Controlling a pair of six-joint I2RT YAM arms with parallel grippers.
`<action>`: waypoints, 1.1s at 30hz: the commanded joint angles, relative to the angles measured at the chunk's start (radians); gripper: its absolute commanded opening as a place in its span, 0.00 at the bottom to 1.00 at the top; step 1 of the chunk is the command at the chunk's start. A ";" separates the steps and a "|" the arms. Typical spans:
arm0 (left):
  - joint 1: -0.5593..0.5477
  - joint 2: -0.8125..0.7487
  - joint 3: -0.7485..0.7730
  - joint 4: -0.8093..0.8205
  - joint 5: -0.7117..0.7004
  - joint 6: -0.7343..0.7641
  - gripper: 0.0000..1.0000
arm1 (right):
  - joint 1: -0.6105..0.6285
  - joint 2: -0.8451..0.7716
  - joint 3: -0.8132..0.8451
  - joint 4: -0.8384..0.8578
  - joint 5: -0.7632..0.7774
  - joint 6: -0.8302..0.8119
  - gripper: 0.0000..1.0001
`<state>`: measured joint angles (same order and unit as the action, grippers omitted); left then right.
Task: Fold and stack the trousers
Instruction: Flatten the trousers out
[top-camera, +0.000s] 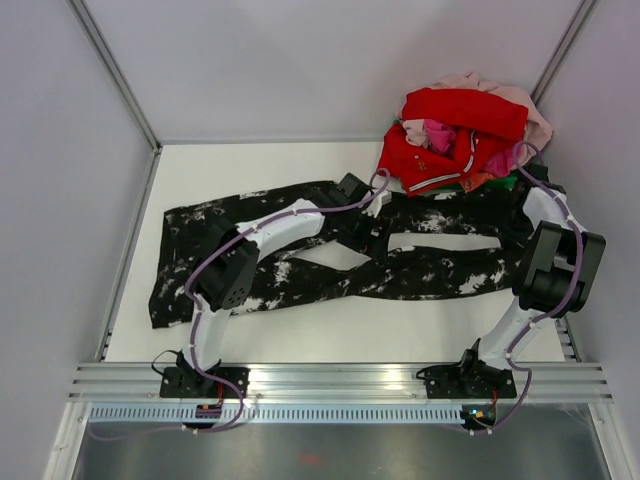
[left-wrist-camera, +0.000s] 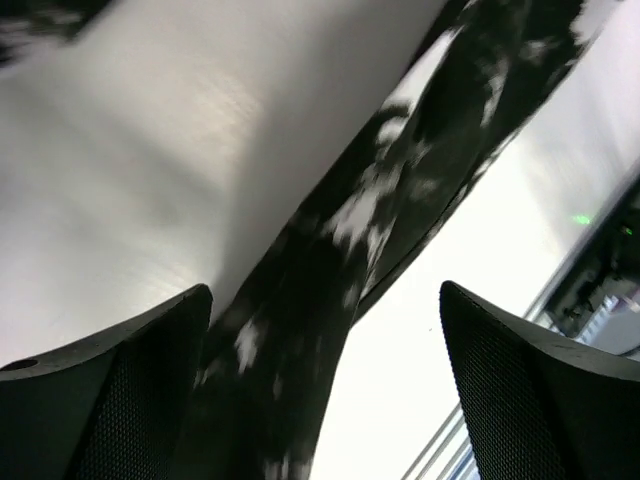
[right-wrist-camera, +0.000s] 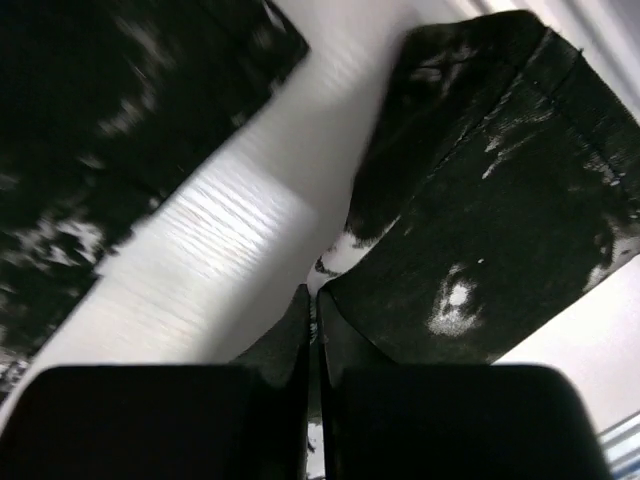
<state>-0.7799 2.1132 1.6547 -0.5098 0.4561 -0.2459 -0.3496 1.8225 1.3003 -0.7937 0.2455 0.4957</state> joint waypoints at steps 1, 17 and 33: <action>0.010 -0.197 0.031 -0.101 -0.222 0.023 1.00 | -0.003 -0.028 0.080 0.096 0.090 -0.060 0.05; 0.077 -0.536 -0.608 -0.067 -0.721 -0.449 0.93 | 0.049 -0.333 -0.107 0.091 -0.209 -0.068 0.82; 0.221 -0.375 -0.665 0.043 -0.846 -0.549 0.73 | 0.075 -0.404 -0.297 0.149 -0.284 -0.057 0.74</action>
<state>-0.6178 1.7012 0.9852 -0.5224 -0.3378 -0.7887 -0.2821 1.4391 1.0111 -0.6853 -0.0143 0.4393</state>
